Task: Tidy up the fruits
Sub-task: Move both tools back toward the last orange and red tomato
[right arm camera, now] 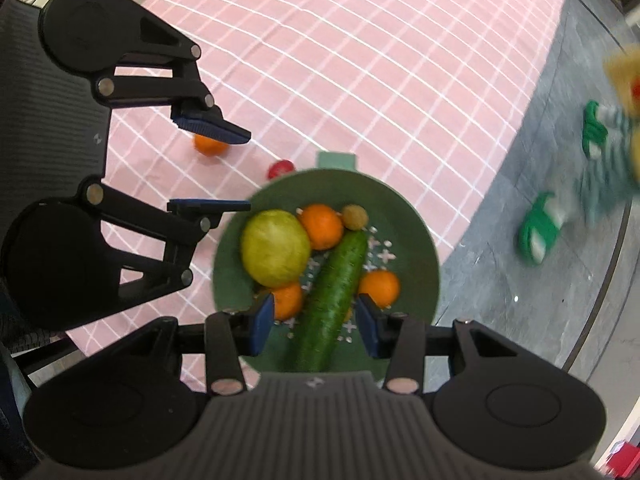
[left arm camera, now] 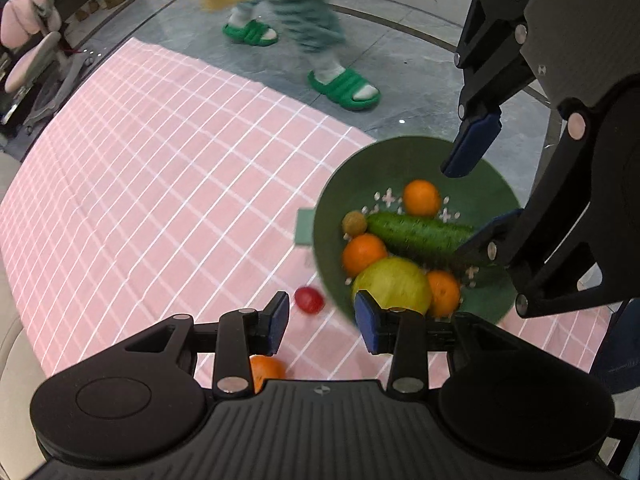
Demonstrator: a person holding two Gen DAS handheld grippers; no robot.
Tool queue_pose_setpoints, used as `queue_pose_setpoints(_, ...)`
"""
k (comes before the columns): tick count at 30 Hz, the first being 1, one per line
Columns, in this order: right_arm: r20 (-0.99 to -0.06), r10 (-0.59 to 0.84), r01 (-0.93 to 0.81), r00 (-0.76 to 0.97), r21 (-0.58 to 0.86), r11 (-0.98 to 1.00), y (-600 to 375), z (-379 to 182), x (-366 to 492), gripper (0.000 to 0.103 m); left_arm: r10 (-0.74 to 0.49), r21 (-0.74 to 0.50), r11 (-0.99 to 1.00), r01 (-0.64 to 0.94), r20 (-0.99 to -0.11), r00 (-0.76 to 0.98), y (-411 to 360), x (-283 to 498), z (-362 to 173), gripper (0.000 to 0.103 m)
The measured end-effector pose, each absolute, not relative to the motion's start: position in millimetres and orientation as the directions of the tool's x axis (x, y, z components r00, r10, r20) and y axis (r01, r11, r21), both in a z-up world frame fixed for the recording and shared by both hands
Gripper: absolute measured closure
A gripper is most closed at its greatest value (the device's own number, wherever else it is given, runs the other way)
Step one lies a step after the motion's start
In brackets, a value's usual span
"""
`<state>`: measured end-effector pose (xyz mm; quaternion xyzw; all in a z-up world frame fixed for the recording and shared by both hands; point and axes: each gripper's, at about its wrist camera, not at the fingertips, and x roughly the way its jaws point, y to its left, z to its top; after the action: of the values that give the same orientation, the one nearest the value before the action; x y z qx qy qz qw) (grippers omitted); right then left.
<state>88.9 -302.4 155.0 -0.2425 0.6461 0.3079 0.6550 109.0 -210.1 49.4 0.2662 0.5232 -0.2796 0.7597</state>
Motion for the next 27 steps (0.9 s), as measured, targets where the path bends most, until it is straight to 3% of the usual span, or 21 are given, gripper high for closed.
queue_pose_setpoints(15, -0.997, 0.072, -0.796, -0.024, 0.063, 0.602, -213.9, 162.1, 77.9, 0.060, -0.120, 0.104, 0.770, 0.630, -0.945, 0.303, -126.8, 91.7, 43.7, 0.057)
queue_pose_setpoints(27, -1.000, -0.004, -0.834, -0.025, 0.019, 0.551, -160.8, 118.6, 103.3, 0.060, -0.138, 0.039, 0.819, 0.573, -0.955, 0.262, -82.1, 103.0, -1.1, 0.057)
